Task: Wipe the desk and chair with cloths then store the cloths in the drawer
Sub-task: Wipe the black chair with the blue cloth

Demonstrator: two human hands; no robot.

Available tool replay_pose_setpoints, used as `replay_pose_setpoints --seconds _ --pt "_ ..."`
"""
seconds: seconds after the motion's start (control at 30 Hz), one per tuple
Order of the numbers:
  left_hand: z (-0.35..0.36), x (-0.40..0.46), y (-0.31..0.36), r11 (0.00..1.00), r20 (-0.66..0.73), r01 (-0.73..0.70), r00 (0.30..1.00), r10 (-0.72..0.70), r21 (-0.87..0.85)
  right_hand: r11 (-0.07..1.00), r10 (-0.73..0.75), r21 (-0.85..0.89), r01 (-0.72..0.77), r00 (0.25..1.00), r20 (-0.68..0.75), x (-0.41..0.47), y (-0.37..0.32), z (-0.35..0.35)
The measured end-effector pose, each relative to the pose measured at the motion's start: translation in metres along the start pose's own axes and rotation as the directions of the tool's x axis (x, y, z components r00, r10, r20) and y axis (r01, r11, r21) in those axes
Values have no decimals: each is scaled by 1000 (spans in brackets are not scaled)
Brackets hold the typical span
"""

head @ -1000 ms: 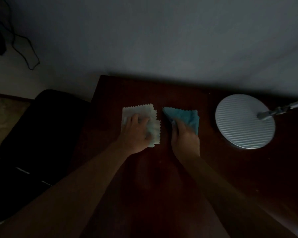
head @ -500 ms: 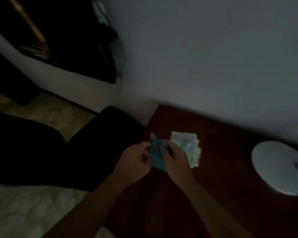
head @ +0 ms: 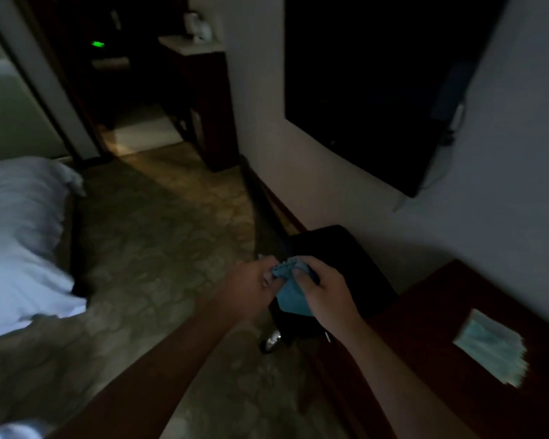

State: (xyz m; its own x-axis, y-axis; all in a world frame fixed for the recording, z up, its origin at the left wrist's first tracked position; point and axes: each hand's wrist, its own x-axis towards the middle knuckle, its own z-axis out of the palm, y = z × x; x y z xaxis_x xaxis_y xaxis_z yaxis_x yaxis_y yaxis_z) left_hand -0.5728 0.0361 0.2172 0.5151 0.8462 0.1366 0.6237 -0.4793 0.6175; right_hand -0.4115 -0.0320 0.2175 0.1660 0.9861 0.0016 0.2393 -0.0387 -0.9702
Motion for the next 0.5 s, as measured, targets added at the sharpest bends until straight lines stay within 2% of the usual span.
replay_pose_setpoints --seconds 0.1,0.3,0.5 --pt "-60 -38 -27 999 -100 18 995 -13 50 997 -68 -39 69 997 47 -2 -32 61" --pt "-162 -72 -82 988 -180 35 984 -7 149 986 -123 -104 133 988 90 13 -76 157" --pt "-199 -50 -121 984 -211 30 978 8 178 992 -110 -56 115 989 95 51 -92 204"
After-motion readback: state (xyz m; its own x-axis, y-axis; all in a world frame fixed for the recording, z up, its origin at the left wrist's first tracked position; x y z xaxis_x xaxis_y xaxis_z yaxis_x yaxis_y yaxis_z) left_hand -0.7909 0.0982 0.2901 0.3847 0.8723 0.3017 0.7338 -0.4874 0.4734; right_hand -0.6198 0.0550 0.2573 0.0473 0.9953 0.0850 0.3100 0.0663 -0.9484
